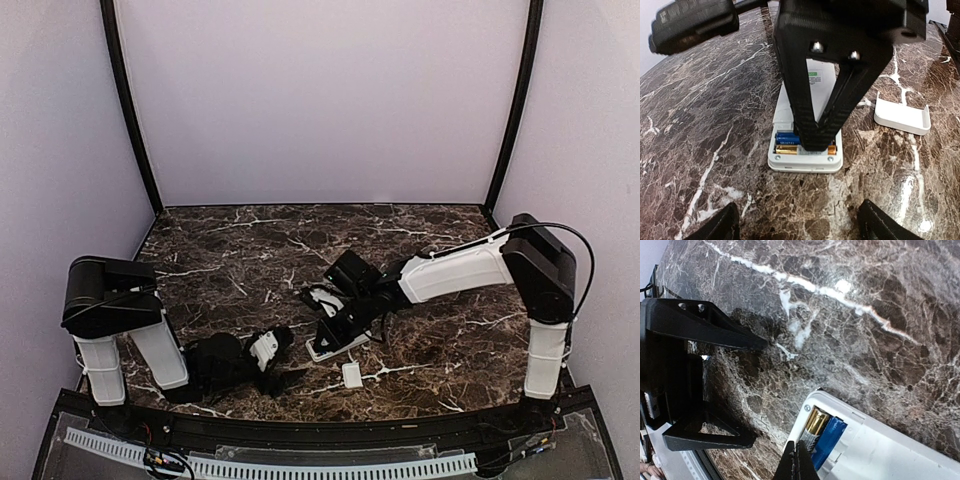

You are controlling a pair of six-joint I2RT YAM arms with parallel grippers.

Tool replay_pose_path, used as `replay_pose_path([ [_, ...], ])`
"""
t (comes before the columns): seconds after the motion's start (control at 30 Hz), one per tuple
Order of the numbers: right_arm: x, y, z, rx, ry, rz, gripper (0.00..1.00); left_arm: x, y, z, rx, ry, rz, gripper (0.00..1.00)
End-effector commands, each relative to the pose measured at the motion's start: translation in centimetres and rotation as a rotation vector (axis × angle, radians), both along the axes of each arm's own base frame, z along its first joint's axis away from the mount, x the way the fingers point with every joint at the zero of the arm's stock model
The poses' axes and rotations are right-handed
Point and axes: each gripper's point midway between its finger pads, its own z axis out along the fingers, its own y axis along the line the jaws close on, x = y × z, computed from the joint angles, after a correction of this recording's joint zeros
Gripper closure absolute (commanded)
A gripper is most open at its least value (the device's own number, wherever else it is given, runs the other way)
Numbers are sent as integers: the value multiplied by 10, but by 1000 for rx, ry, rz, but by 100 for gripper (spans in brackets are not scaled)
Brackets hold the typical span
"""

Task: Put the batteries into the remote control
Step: Load the battery into the battery compartment, then pick up the battery cover from the center of the board.

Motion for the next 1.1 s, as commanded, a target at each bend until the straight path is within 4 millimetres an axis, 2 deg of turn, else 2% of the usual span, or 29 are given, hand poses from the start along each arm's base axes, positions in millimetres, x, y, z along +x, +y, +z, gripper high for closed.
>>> replay_pose_path([
  [0.0,-4,-10,-29,-77,31,-23,100,2,-1,18,-59,-26,15,19],
  [0.13,1,-6,-10,-50,13,-29,100,2,-1,19,-63,-30,16,19],
  [0.33,7,5,47,6,-49,-48,100,2,0,26,-83,-39,18,19],
  [0.43,11,-12,60,-95,-103,-149,89,3,3,34,-94,-53,28,19],
  [0.5,5,-30,56,-200,-117,-220,84,6,5,39,-98,-64,47,19],
  [0.63,-27,-55,40,-365,-70,-298,73,13,11,48,-97,-86,96,18],
  [0.73,-41,-74,30,-496,-72,-353,66,21,18,53,-96,-107,158,17],
  [0.87,-59,-67,21,-559,-55,-338,61,27,26,60,-89,-125,210,16],
  [1.07,-65,-53,3,-613,-52,-307,62,30,30,66,-84,-131,236,16],
])
